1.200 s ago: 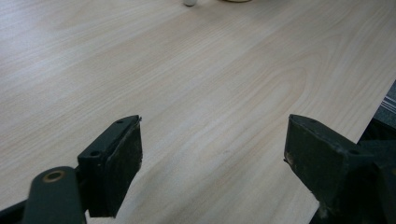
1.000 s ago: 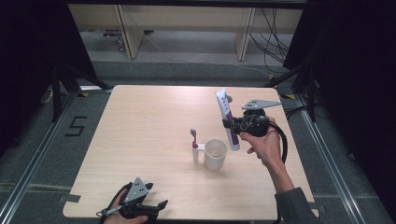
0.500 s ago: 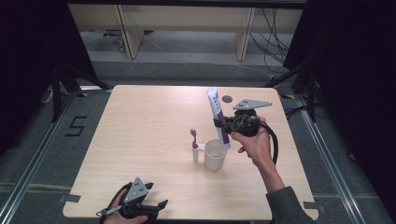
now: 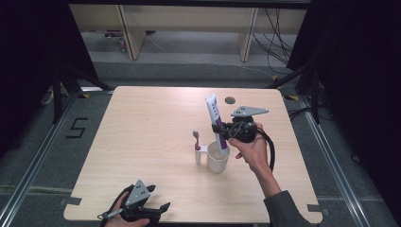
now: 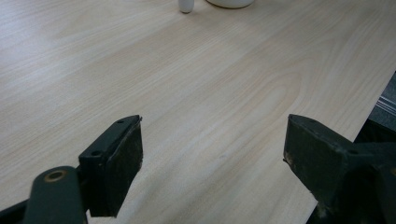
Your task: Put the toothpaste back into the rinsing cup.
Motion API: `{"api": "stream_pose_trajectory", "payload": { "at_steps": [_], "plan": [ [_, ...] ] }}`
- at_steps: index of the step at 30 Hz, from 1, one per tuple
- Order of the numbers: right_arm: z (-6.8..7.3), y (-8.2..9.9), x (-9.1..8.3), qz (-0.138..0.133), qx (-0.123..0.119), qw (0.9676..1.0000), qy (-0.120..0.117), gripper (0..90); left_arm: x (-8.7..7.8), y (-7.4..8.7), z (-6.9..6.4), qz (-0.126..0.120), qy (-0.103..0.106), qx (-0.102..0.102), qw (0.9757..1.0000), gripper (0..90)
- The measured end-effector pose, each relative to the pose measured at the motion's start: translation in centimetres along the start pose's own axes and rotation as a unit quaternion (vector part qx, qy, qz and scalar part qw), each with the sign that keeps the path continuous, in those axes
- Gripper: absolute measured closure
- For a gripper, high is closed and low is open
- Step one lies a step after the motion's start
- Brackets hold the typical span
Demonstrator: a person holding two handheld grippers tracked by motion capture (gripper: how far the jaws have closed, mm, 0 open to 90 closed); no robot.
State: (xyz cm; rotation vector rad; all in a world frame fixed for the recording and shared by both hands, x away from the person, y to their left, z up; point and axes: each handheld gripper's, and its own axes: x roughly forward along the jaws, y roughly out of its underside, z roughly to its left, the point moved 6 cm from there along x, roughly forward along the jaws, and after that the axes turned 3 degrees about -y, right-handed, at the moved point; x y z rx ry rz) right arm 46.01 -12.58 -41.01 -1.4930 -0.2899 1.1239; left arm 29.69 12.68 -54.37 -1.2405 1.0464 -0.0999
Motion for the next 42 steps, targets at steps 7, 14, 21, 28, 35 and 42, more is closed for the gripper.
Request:
{"api": "stream_pose_trajectory", "payload": {
  "at_steps": [7,14,21,28,35,42],
  "plan": [
    [0.2,1.0,0.5,-0.004,0.004,1.0,-0.003,76.6,-0.1,0.0,0.2,0.007,-0.007,0.01,0.9999,19.5],
    [0.3,2.3,1.0,0.001,0.021,0.9997,-0.011,76.6,0.0,-0.1,-0.1,-0.007,-0.002,-0.003,1.0,20.2],
    [0.5,2.8,1.6,-0.003,-0.004,0.9999,-0.009,76.5,0.0,-0.1,-0.2,-0.004,-0.001,0.001,1.0,20.2],
    [0.6,3.9,1.9,0.006,-0.002,0.9999,-0.009,76.4,0.1,0.0,-0.2,-0.005,-0.001,0.0,1.0,20.2],
    [0.8,4.9,2.2,0.02,-0.006,0.9998,-0.004,76.2,0.0,0.0,-0.1,0.004,-0.002,0.01,0.9999,20.2],
    [0.8,5.4,2.4,0.031,-0.016,0.9994,-0.003,76.0,0.1,0.0,-0.2,-0.003,-0.001,0.001,1.0,20.2]
  ]
}}
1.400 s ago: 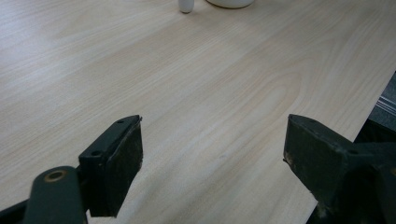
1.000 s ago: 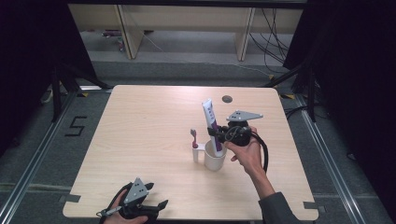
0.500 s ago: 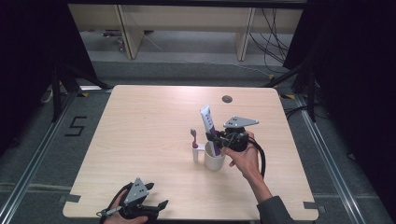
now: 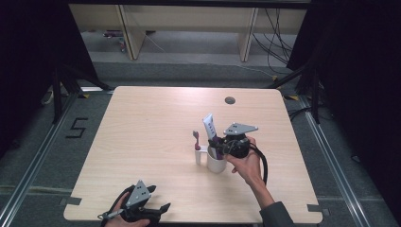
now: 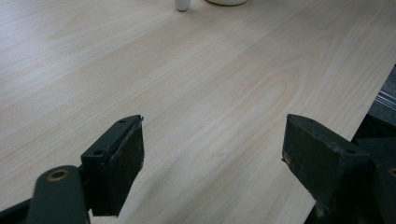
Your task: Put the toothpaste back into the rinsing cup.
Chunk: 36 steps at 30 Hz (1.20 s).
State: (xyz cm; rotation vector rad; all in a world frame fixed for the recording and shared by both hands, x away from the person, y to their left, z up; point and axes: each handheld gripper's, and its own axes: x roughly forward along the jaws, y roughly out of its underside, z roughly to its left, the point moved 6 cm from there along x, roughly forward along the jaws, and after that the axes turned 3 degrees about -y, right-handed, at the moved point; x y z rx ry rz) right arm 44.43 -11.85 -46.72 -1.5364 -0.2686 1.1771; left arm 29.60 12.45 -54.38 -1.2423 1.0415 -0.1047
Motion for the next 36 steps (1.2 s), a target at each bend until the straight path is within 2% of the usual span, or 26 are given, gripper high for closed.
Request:
{"api": "stream_pose_trajectory", "payload": {
  "at_steps": [1,2,4,5,6,7,8,9,10,13,14,15,16,17,18,20,21,23,24,26,27,29,31,32,34,36],
  "plan": [
    [0.0,0.1,0.0,0.003,-0.002,1.0,-0.003,76.1,0.0,0.0,0.0,0.001,0.0,0.001,1.0,20.2],
    [-0.2,0.1,-0.1,0.004,-0.02,0.9998,0.01,76.0,0.0,0.1,0.0,0.001,0.001,0.001,1.0,20.2],
    [0.1,0.2,0.0,0.007,-0.015,0.9999,-0.001,75.9,0.0,0.0,0.0,0.001,0.0,-0.001,1.0,20.2],
    [0.1,0.3,0.0,0.009,-0.009,0.9999,0.001,75.9,-0.1,0.1,0.1,0.008,-0.002,0.01,0.9999,20.2],
    [0.2,0.4,-0.2,0.014,-0.005,0.9998,0.009,75.9,0.1,0.0,-0.1,0.0,0.001,0.0,1.0,20.2],
    [0.0,0.4,-0.2,0.013,-0.021,0.9996,0.01,75.9,0.0,0.1,-0.1,0.002,0.001,0.001,1.0,20.2],
    [0.0,0.5,-0.1,0.012,-0.023,0.9996,0.011,75.8,0.0,0.1,-0.1,0.002,0.001,0.001,1.0,20.2],
    [0.2,0.7,-0.1,0.019,-0.01,0.9997,0.007,75.8,0.0,0.0,-0.1,0.002,0.0,0.0,1.0,20.2],
    [0.1,0.8,-0.1,0.024,-0.011,0.9996,0.01,75.8,-0.1,0.1,0.1,0.008,-0.001,0.009,0.9999,20.2],
    [0.0,0.9,0.0,0.026,-0.025,0.9993,0.01,75.7,0.0,0.1,-0.1,0.003,0.002,0.002,1.0,20.2],
    [0.2,1.1,-0.1,0.029,-0.007,0.9995,0.013,75.6,0.0,0.1,-0.1,0.003,0.002,0.001,1.0,20.2],
    [0.2,1.1,0.0,0.029,-0.012,0.9994,0.012,75.6,0.1,0.1,-0.1,0.003,0.002,0.0,1.0,20.2],
    [0.0,1.1,-0.1,0.032,-0.019,0.9992,0.015,75.6,0.0,0.2,0.1,0.011,0.002,0.011,0.9999,20.2],
    [0.0,1.1,-0.1,0.032,-0.019,0.9992,0.015,75.6,0.0,0.2,0.1,0.011,0.002,0.011,0.9999,20.2],
    [0.2,1.2,0.0,0.037,-0.016,0.9991,0.012,75.6,0.1,0.1,-0.1,0.003,0.003,0.0,1.0,20.2],
    [0.1,1.3,0.0,0.041,-0.025,0.9988,0.013,75.4,0.0,0.1,0.0,0.007,0.002,0.006,1.0,20.2],
    [0.0,1.3,0.0,0.038,-0.027,0.9988,0.012,75.4,0.0,0.1,-0.1,0.003,0.002,0.0,1.0,20.2],
    [0.1,1.4,-0.1,0.039,-0.025,0.9989,0.012,75.4,0.0,0.1,-0.1,0.003,0.003,0.001,1.0,20.2],
    [0.2,1.4,-0.2,0.04,-0.024,0.9989,0.01,75.3,0.0,0.2,0.0,0.012,0.0,0.011,0.9999,20.2],
    [0.2,1.4,-0.3,0.041,-0.023,0.9989,0.009,75.1,0.0,0.1,0.0,0.01,0.002,0.01,0.9999,20.2],
    [0.2,1.5,-0.3,0.041,-0.021,0.9989,0.011,74.9,-0.1,0.2,0.1,0.015,-0.001,0.016,0.9998,20.2],
    [0.3,1.5,-0.4,0.041,-0.016,0.999,0.009,74.3,0.1,0.1,-0.2,0.001,0.005,0.001,1.0,20.2],
    [0.4,1.5,-0.4,0.044,-0.019,0.9988,0.01,73.9,-0.1,0.2,0.1,0.015,-0.001,0.016,0.9997,20.2],
    [0.4,1.5,-0.3,0.045,-0.025,0.9986,0.008,73.6,0.0,0.2,0.0,0.01,0.002,0.01,0.9999,20.2],
    [0.5,1.6,-0.3,0.049,-0.03,0.9983,0.01,73.2,0.0,0.2,0.1,0.012,-0.001,0.012,0.9999,20.2],
    [0.6,1.7,-0.4,0.052,-0.023,0.9983,0.011,71.4,0.0,0.1,-0.1,0.005,0.002,0.007,1.0,20.2]
  ]
}}
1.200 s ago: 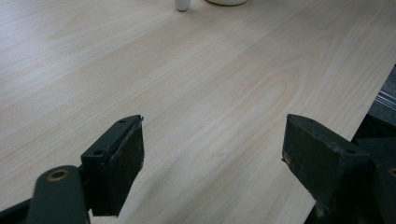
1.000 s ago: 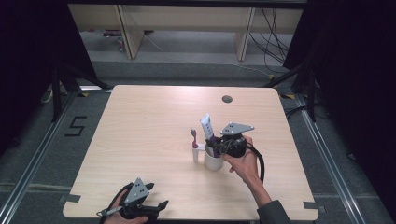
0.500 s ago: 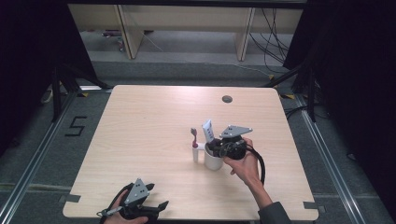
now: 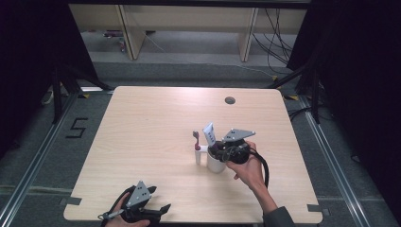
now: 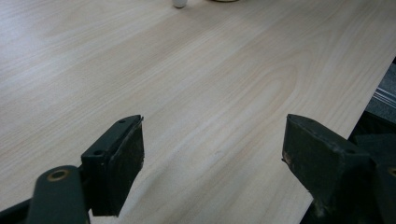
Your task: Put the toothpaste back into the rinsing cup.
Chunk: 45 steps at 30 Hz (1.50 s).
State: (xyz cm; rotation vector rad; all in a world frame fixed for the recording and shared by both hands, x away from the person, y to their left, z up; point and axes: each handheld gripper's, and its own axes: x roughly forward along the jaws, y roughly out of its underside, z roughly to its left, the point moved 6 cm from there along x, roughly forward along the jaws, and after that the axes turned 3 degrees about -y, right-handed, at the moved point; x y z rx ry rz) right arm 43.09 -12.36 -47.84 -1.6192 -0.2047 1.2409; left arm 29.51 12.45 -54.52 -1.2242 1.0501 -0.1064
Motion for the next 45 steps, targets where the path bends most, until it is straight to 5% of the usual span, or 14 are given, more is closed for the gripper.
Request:
{"api": "stream_pose_trajectory", "payload": {
  "at_steps": [3,6,7,9,13,14,15,22,23,25,30,45],
  "plan": [
    [0.1,0.2,-0.1,-0.001,0.012,0.9999,0.002,69.7,-0.1,0.0,-0.1,0.001,0.002,0.002,1.0,20.2],
    [-0.3,0.2,-0.2,-0.01,-0.001,1.0,0.002,67.2,-0.1,0.0,0.0,0.006,0.004,0.005,1.0,20.2],
    [-0.2,0.3,-0.4,-0.009,0.02,0.9998,0.003,65.7,-0.1,0.0,0.0,0.004,0.001,0.002,1.0,20.2],
    [-0.4,0.3,-0.5,-0.013,0.005,0.9999,0.006,63.3,-0.1,0.1,-0.1,0.006,0.002,0.005,1.0,20.2],
    [-0.3,0.4,-0.7,-0.012,0.013,0.9998,0.004,61.5,-0.1,0.0,0.0,0.002,0.0,0.002,1.0,20.3],
    [-0.1,0.5,-1.0,-0.018,0.034,0.9993,-0.001,59.9,-0.1,0.0,-0.1,0.0,0.001,0.003,1.0,20.3],
    [-0.3,0.4,-1.1,-0.024,0.019,0.9995,-0.002,59.4,-0.1,0.0,-0.1,0.0,0.001,0.003,1.0,20.3],
    [-0.6,0.3,-2.4,-0.047,0.028,0.9985,0.002,57.5,0.0,-0.1,-0.1,-0.002,0.001,0.005,1.0,20.6],
    [-0.3,0.4,-2.7,-0.045,0.047,0.9979,-0.002,57.1,-0.1,-0.1,0.0,-0.003,0.001,0.004,1.0,20.6],
    [-0.7,0.3,-3.1,-0.055,0.027,0.9981,0.003,56.7,-0.1,0.0,0.0,-0.001,0.002,0.005,1.0,20.6],
    [-1.0,0.4,-4.0,-0.066,0.035,0.9972,0.009,52.1,-0.1,0.0,0.0,0.002,-0.001,0.003,1.0,20.6],
    [-1.5,2.3,-5.5,-0.055,0.067,0.9961,0.014,41.6,-0.1,-0.1,0.1,-0.004,-0.005,0.001,1.0,20.4]
  ]
}}
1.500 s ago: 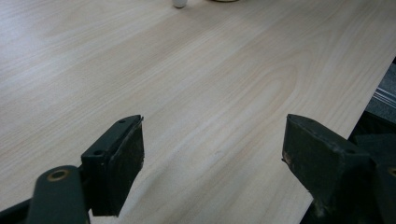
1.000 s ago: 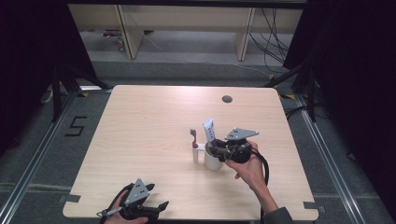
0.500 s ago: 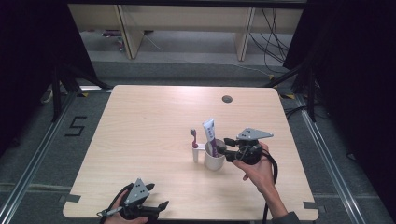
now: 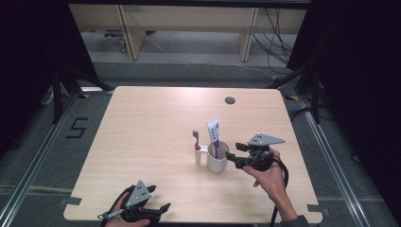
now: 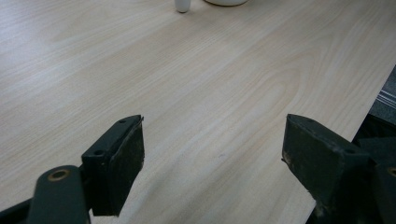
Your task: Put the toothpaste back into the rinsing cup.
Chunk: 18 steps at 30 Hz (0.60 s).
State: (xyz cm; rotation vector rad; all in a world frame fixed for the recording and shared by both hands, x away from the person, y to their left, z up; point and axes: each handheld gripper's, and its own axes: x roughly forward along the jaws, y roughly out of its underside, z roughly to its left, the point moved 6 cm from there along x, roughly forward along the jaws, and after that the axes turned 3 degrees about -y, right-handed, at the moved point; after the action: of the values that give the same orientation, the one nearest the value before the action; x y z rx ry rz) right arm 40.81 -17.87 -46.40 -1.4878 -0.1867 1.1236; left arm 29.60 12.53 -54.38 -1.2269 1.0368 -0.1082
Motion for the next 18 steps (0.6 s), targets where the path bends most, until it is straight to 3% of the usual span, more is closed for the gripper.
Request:
{"api": "stream_pose_trajectory", "payload": {
  "at_steps": [1,2,5,9,10,12,14,15,16,17,18],
  "plan": [
    [0.0,0.1,-0.3,-0.001,0.012,0.9999,0.005,41.1,0.1,0.0,-0.1,-0.003,0.0,-0.005,1.0,20.4],
    [-0.3,0.1,-0.4,-0.005,0.0,0.9999,0.01,40.9,0.1,0.0,-0.1,-0.003,0.0,-0.005,1.0,20.3],
    [-0.6,0.4,-1.0,-0.008,-0.001,0.9999,0.012,39.5,0.0,0.0,-0.1,-0.002,-0.001,-0.003,1.0,20.1],
    [-0.8,0.9,-1.7,-0.007,0.022,0.9996,0.018,37.0,0.1,0.0,-0.1,-0.002,-0.001,-0.003,1.0,20.1],
    [-1.2,1.0,-1.8,-0.008,0.009,0.9998,0.019,36.9,0.1,0.0,-0.1,-0.002,-0.001,-0.004,1.0,20.0],
    [-1.0,1.3,-2.0,-0.007,0.03,0.9994,0.015,36.5,0.1,-0.1,-0.1,-0.002,-0.002,-0.004,1.0,20.0],
    [-1.3,1.7,-2.3,-0.005,0.028,0.9994,0.019,36.2,0.1,-0.1,-0.1,-0.003,0.001,-0.002,1.0,20.1],
    [-1.2,1.9,-2.4,-0.002,0.038,0.9991,0.017,36.0,0.1,-0.1,-0.1,-0.003,0.001,-0.002,1.0,20.1],
    [-1.4,2.0,-2.4,-0.004,0.03,0.9993,0.019,35.9,0.1,-0.1,-0.1,-0.003,0.001,-0.002,1.0,20.0],
    [-1.4,2.2,-2.6,-0.002,0.04,0.999,0.019,35.8,0.1,-0.1,-0.1,-0.003,0.001,-0.002,1.0,20.1],
    [-1.7,2.3,-2.6,-0.005,0.026,0.9994,0.023,35.7,0.1,-0.1,-0.1,-0.004,0.001,-0.001,1.0,20.0]
  ]
}}
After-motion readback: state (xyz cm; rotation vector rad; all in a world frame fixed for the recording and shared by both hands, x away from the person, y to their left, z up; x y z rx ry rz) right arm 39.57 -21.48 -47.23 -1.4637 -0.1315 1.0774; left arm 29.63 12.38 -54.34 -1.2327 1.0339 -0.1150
